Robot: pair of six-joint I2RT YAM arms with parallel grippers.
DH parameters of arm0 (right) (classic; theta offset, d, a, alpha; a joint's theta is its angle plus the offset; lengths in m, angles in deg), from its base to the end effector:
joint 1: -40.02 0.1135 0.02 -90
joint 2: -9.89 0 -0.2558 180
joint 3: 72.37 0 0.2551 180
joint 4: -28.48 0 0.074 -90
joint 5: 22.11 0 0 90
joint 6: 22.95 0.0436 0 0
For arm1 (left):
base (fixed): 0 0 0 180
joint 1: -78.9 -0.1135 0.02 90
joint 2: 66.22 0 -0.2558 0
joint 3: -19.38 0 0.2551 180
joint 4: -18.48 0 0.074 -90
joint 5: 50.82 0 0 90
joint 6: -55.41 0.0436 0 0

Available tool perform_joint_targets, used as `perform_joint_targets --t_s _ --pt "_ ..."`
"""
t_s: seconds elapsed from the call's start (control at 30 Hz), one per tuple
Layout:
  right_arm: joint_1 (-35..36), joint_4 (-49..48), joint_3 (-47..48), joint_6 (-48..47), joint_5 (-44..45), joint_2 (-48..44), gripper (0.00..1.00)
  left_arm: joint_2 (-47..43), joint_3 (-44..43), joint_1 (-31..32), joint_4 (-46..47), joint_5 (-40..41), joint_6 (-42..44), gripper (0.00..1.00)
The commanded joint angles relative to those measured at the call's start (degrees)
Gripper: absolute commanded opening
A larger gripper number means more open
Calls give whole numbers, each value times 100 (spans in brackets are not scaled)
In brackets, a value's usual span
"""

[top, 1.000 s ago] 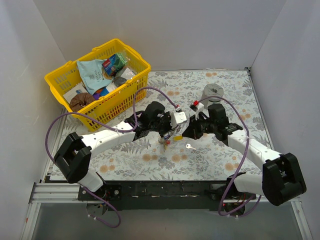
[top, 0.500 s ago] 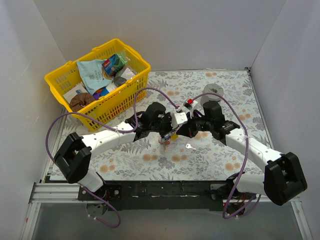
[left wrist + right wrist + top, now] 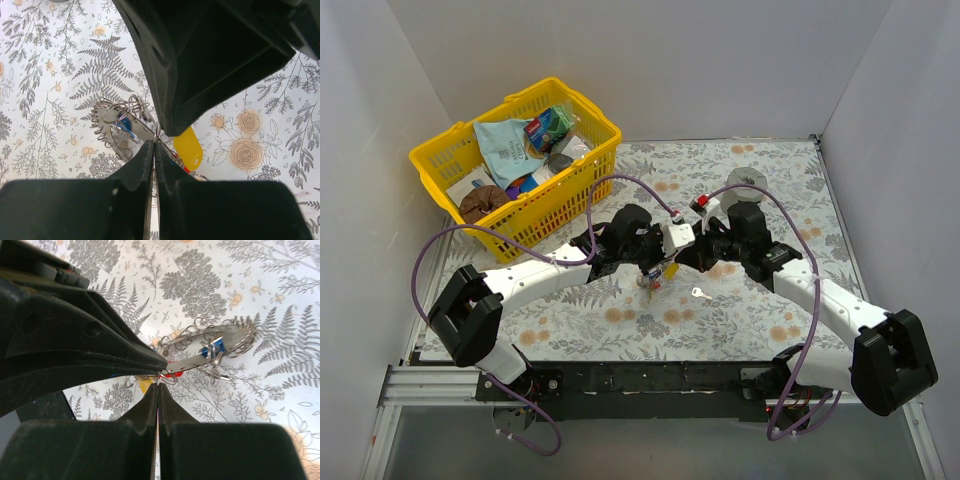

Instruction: Put the keys on the keyring

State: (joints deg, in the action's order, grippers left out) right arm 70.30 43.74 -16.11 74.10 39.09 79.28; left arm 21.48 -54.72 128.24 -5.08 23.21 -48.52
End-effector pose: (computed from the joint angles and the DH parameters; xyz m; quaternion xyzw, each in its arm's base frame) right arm 0.2287 0.1579 0.2416 -0.2922 0.7893 0.3611 0.4016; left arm 0.2190 -0.2734 0.2391 0.3286 0.8261 -0.3370 0.3099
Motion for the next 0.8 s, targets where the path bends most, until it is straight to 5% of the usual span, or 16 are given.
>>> perform_joint_targets --t_s 0.0,0.77 --pt "4 -235 76 -72 383 -294 1 -122 -147 49 117 -56 -4 0" --pt "4 -306 50 -28 427 -22 1 -209 -95 49 108 -73 14 0"
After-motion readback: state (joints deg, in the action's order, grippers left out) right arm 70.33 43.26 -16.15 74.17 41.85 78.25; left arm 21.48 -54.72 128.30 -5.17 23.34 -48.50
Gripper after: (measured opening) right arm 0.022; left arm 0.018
